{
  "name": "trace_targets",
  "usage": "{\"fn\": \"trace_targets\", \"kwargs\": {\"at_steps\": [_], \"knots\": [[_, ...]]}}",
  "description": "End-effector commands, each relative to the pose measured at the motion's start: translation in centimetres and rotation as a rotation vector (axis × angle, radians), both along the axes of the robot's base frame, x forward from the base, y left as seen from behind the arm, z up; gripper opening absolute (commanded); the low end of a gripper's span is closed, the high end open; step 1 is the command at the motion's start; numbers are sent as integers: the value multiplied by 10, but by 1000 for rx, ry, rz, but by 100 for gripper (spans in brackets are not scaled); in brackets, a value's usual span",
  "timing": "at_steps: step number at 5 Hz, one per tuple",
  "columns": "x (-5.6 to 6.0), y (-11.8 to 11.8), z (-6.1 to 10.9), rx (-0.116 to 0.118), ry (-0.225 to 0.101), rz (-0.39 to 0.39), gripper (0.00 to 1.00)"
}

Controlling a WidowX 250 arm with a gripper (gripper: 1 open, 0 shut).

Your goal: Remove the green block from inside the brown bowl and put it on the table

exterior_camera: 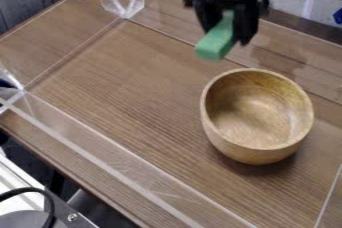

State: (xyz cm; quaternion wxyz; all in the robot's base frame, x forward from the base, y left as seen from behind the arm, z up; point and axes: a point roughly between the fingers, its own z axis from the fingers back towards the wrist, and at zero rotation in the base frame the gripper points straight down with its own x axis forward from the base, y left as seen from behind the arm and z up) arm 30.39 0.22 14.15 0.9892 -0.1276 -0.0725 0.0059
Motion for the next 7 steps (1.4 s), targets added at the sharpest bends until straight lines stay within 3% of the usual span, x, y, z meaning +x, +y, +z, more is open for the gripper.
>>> {"fn": "trace_targets", "kwargs": {"at_steps": [1,3,4,5,6,7], "knots": [[14,-14,18,-7,-76,-16,0],[10,-40,-3,-28,-43,-44,0],[8,-44,-16,-32,-32,-40,0],[8,-51,-28,-24,2,-43,0],[9,-59,-36,-21,27,-43,0],[14,-56,-30,-23,38,-21,0]]}}
